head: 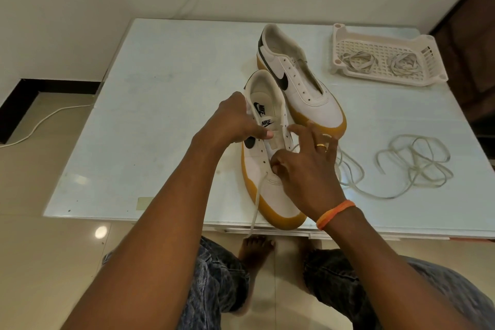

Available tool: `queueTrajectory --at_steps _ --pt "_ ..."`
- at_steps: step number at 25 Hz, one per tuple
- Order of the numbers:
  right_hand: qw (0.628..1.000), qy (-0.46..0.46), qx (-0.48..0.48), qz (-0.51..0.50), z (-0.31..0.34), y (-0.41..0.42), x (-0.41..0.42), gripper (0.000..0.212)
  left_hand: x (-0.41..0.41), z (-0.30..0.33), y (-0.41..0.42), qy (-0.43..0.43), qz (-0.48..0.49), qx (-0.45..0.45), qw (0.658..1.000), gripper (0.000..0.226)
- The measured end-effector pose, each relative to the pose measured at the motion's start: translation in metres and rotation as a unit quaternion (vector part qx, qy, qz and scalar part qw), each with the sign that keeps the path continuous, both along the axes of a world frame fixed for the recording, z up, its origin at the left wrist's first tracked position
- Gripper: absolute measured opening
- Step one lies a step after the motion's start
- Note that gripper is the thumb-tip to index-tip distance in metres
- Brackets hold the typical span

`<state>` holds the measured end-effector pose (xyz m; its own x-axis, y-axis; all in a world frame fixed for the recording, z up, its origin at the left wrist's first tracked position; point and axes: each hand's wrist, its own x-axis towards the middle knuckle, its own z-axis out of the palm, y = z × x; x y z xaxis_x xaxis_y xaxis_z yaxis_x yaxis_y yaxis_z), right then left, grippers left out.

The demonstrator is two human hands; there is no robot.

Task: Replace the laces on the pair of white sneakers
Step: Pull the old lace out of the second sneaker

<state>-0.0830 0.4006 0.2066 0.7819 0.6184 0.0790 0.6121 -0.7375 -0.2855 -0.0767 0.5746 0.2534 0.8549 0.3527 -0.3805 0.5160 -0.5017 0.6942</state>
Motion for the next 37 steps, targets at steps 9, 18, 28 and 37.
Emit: queueTrajectory --at_steps 9,18,28,37 --pt "0.962 0.058 0.208 -0.167 0.015 -0.031 0.031 0.013 -0.002 0.003 0.001 0.003 0.005 -0.022 1.000 0.074" --pt "1.000 0.012 -0.017 -0.010 0.003 -0.001 0.004 0.016 0.001 0.000 0.000 0.006 0.002 0.003 1.000 0.073" --pt "0.977 0.075 0.184 -0.081 0.015 -0.022 0.013 0.029 0.000 0.001 0.002 0.008 0.004 -0.016 1.000 0.075" --pt "0.998 0.034 -0.004 -0.047 0.001 -0.005 -0.001 0.017 0.001 -0.001 0.003 0.010 0.005 -0.006 1.000 0.076"
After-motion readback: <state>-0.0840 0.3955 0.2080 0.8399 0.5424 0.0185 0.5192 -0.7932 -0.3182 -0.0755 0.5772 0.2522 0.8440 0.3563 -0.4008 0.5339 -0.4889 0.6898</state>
